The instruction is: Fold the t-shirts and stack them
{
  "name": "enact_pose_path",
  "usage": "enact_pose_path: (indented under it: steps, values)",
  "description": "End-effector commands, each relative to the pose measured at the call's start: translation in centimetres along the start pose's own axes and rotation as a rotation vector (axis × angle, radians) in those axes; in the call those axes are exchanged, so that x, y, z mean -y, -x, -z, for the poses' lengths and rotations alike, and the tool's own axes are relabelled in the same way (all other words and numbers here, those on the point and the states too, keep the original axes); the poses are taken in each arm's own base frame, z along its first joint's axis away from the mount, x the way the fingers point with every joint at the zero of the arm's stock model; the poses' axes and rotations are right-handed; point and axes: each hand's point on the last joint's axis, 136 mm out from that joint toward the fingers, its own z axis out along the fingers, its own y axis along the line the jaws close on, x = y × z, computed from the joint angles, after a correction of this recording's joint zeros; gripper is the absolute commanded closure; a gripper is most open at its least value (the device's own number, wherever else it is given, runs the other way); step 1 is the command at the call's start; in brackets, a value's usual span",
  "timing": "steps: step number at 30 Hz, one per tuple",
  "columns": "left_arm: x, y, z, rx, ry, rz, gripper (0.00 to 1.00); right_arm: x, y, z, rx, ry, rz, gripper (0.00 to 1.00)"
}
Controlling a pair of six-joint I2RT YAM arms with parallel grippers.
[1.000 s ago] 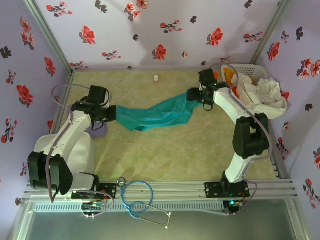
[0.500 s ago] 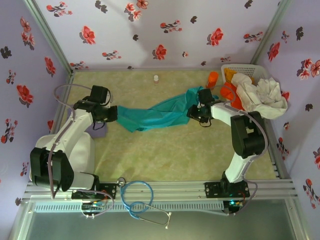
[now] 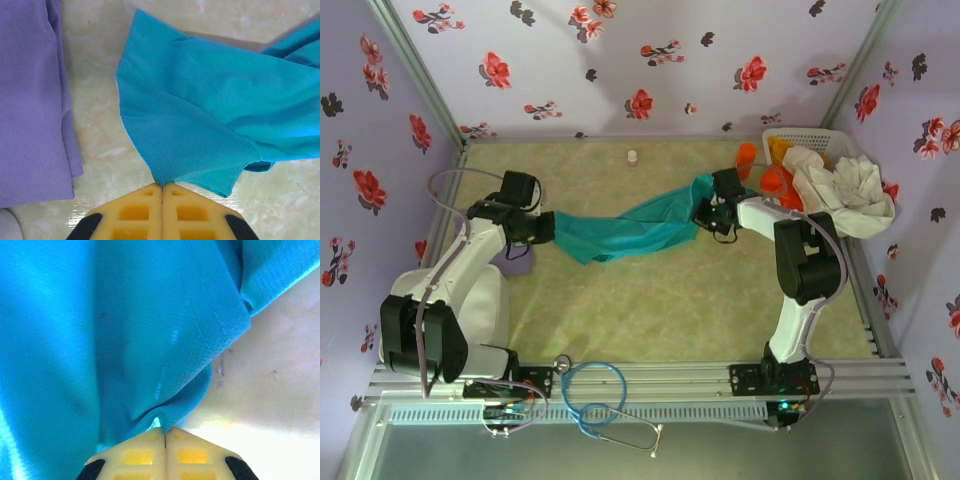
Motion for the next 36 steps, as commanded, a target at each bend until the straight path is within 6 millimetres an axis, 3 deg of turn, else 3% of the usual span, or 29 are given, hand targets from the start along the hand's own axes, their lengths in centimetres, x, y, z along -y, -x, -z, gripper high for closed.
enact_pose_path:
  steps: [1,11,16,19,24,30,33,35,36]
  values:
    - [0.1,0.4,1.3,0.024,-0.013,0.018,1.0,0.1,0.0,2.0,-0.017,-0.062,0.045,1.0]
    - [0.1,0.8,1.3,0.026,-0.008,0.008,1.0,3.9,-5.3,9.1,-0.196,-0.277,0.112,1.0]
    - [0.3,1.4,1.3,0.028,-0.008,-0.003,1.0,5.2,-6.3,14.1,-0.221,-0.406,0.175,1.0]
    - [0.4,1.6,1.3,0.03,-0.009,-0.006,1.0,5.6,-6.6,15.6,-0.262,-0.475,0.226,1.0]
    - [0.3,1.2,1.1,0.021,-0.009,-0.003,1.0,7.3,-7.3,14.4,-0.375,-0.595,0.304,1.0]
    - [0.1,0.6,1.0,0.021,-0.009,0.002,1.0,8.2,-9.0,10.5,-0.447,-0.616,0.327,0.99]
    - [0.1,0.5,0.8,0.015,-0.01,0.007,1.0,8.2,-9.0,8.4,-0.434,-0.594,0.312,0.8]
    - [0.0,0.4,0.7,0.016,-0.009,0.007,1.0,8.1,-8.9,7.3,-0.404,-0.575,0.291,0.6]
    - [0.1,0.5,0.7,0.016,-0.01,0.005,1.0,7.9,-8.7,6.8,-0.376,-0.557,0.28,0.56]
